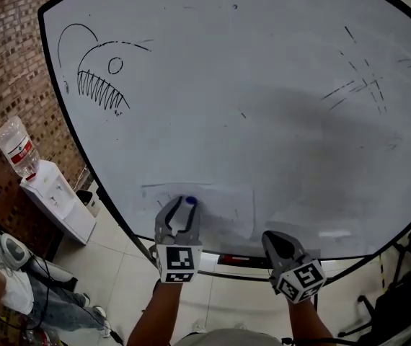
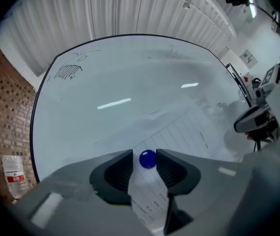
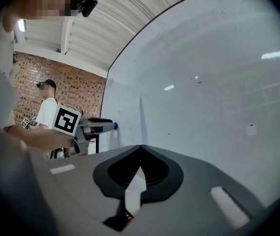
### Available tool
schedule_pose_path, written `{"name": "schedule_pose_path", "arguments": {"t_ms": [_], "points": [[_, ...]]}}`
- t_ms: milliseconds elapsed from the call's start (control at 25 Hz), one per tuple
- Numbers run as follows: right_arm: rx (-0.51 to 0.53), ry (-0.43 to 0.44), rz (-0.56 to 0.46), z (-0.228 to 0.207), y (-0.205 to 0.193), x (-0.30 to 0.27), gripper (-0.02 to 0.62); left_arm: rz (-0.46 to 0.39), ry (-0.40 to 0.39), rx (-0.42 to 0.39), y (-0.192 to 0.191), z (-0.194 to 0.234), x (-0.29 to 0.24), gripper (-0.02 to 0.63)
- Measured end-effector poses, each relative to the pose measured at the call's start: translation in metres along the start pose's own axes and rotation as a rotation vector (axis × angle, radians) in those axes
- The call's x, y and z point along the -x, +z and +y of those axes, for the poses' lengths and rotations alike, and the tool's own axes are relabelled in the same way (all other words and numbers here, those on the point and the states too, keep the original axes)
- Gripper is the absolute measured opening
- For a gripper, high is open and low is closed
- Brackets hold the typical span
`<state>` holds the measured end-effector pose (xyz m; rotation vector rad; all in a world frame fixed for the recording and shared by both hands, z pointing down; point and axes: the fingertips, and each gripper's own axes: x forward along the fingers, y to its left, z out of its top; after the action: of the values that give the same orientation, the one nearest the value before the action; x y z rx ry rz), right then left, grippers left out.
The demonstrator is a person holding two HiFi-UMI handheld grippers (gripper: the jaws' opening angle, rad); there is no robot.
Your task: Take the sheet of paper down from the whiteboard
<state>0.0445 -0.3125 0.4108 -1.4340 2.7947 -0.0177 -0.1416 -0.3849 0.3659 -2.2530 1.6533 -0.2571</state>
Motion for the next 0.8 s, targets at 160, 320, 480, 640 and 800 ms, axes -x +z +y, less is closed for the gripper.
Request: {"name": "schedule_pose_path", "arguments": {"t_ms": [160, 320, 480, 640, 800], "points": [[-0.004, 0.005, 0.001, 0.001, -0.002, -0.001, 0.006, 0.009, -0.01, 0.0, 0.0, -0.005, -0.002, 0.158], [-0.015, 0.011, 0.001, 0.001, -0.005, -0.003, 0.006, 0.012, -0.022, 0.004, 0.001, -0.007, -0.005, 0.158], [-0.026, 0.014, 0.014, 0.001, -0.012, -0.007, 0.006, 0.017, -0.031, 0.032, -0.003, -0.008, -0.008, 0.152], [-0.037, 0.006, 0.057, -0.002, -0.027, -0.013, 0.006, 0.011, -0.04, 0.062, -0.005, -0.006, -0.009, 0.132], [-0.067, 0.019, 0.094, 0.001, -0.043, -0.021, 0.01, 0.003, -0.053, 0.076, -0.006, -0.006, -0.009, 0.129]]}}
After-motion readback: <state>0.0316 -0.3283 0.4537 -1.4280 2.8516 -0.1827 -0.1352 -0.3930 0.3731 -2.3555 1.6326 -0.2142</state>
